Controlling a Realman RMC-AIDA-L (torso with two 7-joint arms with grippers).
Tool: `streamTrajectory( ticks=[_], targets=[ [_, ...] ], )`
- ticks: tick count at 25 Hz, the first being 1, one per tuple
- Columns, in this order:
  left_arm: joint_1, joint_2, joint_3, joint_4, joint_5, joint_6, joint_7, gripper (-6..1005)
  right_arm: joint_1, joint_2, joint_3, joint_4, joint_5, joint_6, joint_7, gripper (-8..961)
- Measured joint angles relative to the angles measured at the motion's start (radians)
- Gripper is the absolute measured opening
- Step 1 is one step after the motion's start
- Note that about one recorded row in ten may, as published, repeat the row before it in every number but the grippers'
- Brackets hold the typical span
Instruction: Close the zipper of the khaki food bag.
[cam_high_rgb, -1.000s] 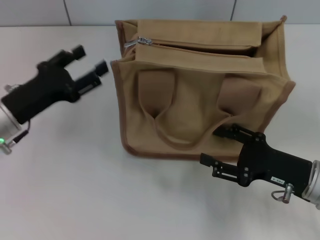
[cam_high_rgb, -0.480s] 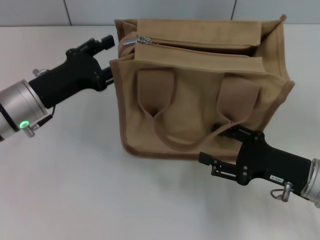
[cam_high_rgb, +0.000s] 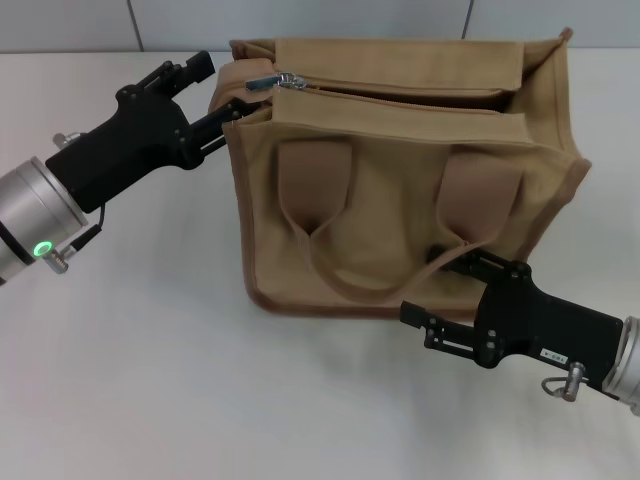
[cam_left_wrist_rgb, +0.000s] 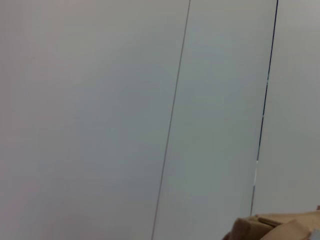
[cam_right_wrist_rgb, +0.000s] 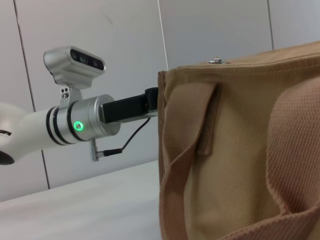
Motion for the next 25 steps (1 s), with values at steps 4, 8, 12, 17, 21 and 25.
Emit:
streamTrajectory(
  ticks=[4, 8, 12, 17, 21, 25],
  targets=[
    [0.002, 0.001, -0.006, -0.019, -0.001, 0.038, 0.000, 754, 0.004, 0.000, 0.002, 0.000, 0.000, 0.004, 0.000, 781],
    [-0.012, 0.000, -0.003, -0.023, -0.002, 0.026, 0.001, 753, 0.012, 0.000, 0.002, 0.000, 0.000, 0.005, 0.000, 781],
    [-0.026, 0.000, -0.004, -0.047, -0.004, 0.013, 0.041, 753, 0.014, 0.000, 0.002, 0.000, 0.000, 0.008, 0.000, 781],
    [-0.024, 0.000, -0.010, -0.078, -0.034, 0.023, 0.116, 729, 0.015, 0.000, 0.012, 0.000, 0.000, 0.019, 0.000, 781],
    [-0.020, 0.000, -0.009, -0.117, -0.094, 0.031, 0.188, 636, 0.015, 0.000, 0.016, 0.000, 0.000, 0.020, 0.000, 781],
    [-0.020, 0.000, -0.002, -0.119, -0.097, 0.036, 0.196, 543, 0.016, 0.000, 0.016, 0.000, 0.000, 0.021, 0.000, 780]
  ],
)
